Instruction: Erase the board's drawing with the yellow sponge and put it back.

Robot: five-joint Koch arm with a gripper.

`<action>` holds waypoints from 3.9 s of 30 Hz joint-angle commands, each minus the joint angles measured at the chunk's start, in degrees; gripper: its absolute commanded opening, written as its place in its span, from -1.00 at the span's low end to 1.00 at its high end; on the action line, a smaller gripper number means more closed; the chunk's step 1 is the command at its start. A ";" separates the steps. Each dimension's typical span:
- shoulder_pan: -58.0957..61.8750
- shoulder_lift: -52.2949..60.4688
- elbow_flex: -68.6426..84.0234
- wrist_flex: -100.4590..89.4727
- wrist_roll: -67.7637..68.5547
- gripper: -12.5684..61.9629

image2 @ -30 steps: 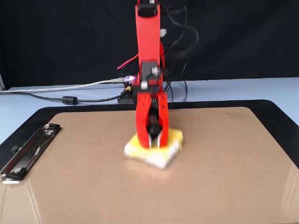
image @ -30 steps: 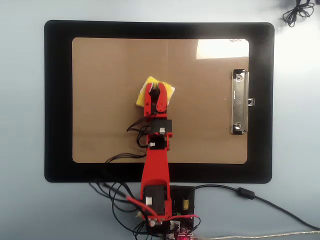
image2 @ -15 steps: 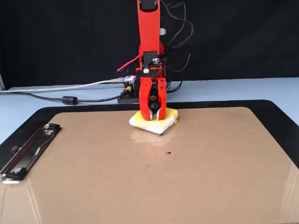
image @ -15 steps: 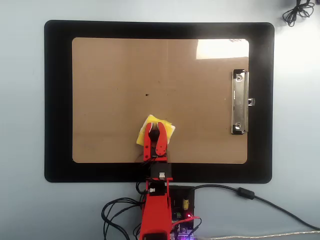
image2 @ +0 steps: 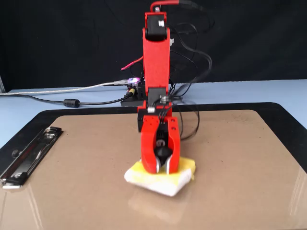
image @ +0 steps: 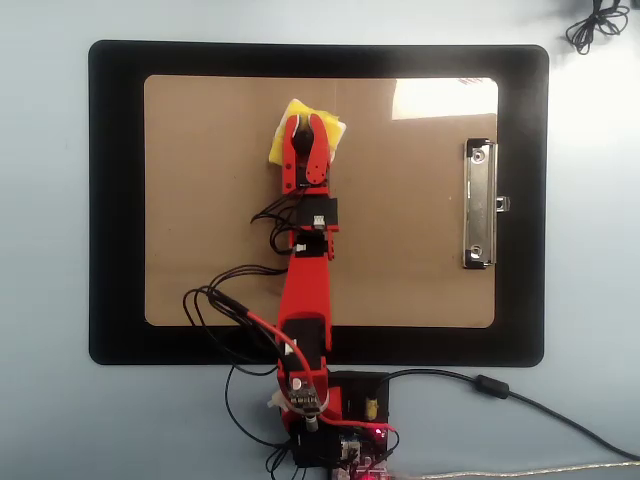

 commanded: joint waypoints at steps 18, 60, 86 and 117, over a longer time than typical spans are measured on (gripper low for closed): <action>-10.11 26.46 25.22 10.37 -4.31 -0.88; -26.10 52.82 18.81 45.79 -20.74 -0.88; -47.72 34.63 5.10 46.32 -24.17 0.09; 9.49 70.66 8.00 139.66 10.99 0.25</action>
